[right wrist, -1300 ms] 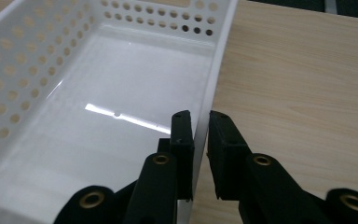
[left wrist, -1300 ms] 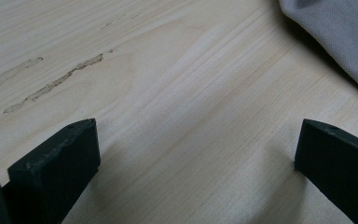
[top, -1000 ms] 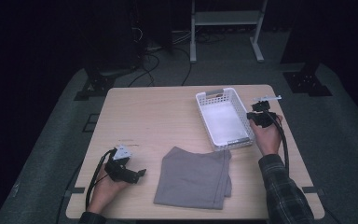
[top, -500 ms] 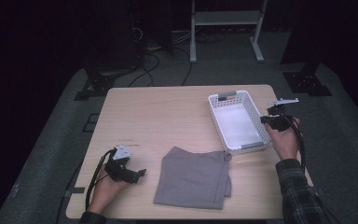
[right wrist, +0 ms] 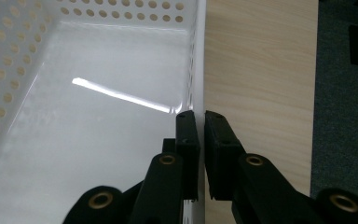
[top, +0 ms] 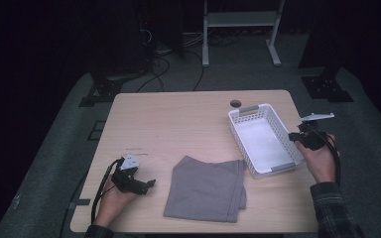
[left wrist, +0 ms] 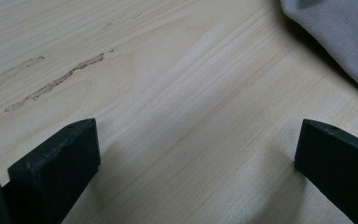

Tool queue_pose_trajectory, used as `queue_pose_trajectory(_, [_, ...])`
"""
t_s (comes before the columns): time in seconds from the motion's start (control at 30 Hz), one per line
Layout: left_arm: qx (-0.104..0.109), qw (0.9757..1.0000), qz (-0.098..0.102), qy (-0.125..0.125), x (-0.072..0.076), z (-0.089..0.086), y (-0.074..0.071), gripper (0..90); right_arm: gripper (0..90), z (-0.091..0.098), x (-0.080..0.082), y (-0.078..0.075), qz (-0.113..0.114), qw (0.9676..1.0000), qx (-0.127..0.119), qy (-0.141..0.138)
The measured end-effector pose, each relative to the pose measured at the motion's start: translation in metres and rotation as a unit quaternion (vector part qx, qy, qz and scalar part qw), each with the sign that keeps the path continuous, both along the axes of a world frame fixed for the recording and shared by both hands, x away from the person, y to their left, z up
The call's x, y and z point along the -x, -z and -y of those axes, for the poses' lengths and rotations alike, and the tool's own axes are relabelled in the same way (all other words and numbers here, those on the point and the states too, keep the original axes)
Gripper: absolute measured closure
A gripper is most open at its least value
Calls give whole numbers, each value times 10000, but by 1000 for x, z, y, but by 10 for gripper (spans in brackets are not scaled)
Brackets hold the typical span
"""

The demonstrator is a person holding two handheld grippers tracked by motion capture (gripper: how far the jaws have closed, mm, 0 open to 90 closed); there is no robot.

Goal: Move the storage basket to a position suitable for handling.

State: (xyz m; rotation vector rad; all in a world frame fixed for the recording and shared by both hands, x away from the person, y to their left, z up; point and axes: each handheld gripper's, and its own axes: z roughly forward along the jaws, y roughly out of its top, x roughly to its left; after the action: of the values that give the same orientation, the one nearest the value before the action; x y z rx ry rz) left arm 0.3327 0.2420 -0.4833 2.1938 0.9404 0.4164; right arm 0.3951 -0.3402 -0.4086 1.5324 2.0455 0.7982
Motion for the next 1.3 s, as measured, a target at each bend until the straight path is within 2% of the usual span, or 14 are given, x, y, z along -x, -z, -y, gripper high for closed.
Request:
queue_pose_trajectory(0.07, [0, 10000, -1, 0, 0, 0, 0, 0, 756, 4, 9, -5, 176, 9998, -24, 110])
queue_pose_trajectory(0.1, [0, 10000, -1, 0, 0, 0, 0, 0, 756, 4, 9, -5, 176, 9998, -24, 110])
queue_pose_trajectory(0.13, [1, 10000, 0, 1, 0, 0, 0, 0, 729, 6, 17, -13, 357, 9992, -92, 177])
queue_pose_trajectory(0.2, [-1, 10000, 0, 1, 0, 0, 0, 0, 724, 6, 21, -18, 427, 9988, -157, 178])
queue_pose_trajectory(0.27, [-10, 10000, 6, 8, 0, 0, 0, 0, 711, -2, 34, -26, 548, 9981, -273, 74])
queue_pose_trajectory(0.4, [9, 10000, 1, -41, 1, 0, 0, 0, 700, -13, 43, -28, 565, 9973, -447, -130])
queue_pose_trajectory(0.47, [10, 10000, 2, -31, 0, 0, 0, 0, 700, -27, 50, -28, 582, 9963, -562, -296])
queue_pose_trajectory(0.53, [12, 10000, 3, -25, 0, 0, 0, 0, 700, -32, 52, -27, 578, 9957, -624, -354])
queue_pose_trajectory(0.67, [4, 10000, 11, -14, 0, 0, 0, 0, 686, -60, 55, -24, 460, 9940, -694, -703])
queue_pose_trajectory(0.7, [4, 10000, 11, -15, 0, 0, 0, 0, 686, -60, 55, -24, 460, 9940, -694, -703])
queue_pose_trajectory(0.77, [7, 10000, 9, -17, 0, 0, 0, 0, 678, -80, 56, -20, 389, 9929, -675, -902])
queue_pose_trajectory(1.0, [9, 10000, 7, -29, 0, 0, 0, 0, 664, -118, 51, -10, 192, 9904, -535, -1263])
queue_pose_trajectory(1.17, [9, 10000, 8, -40, 0, 0, 0, 0, 707, -129, 46, -1, 17, 9915, -311, -1264])
queue_pose_trajectory(1.3, [11, 10000, 8, -42, 0, 0, 0, 0, 780, -126, 47, 2, -54, 9914, -307, -1269])
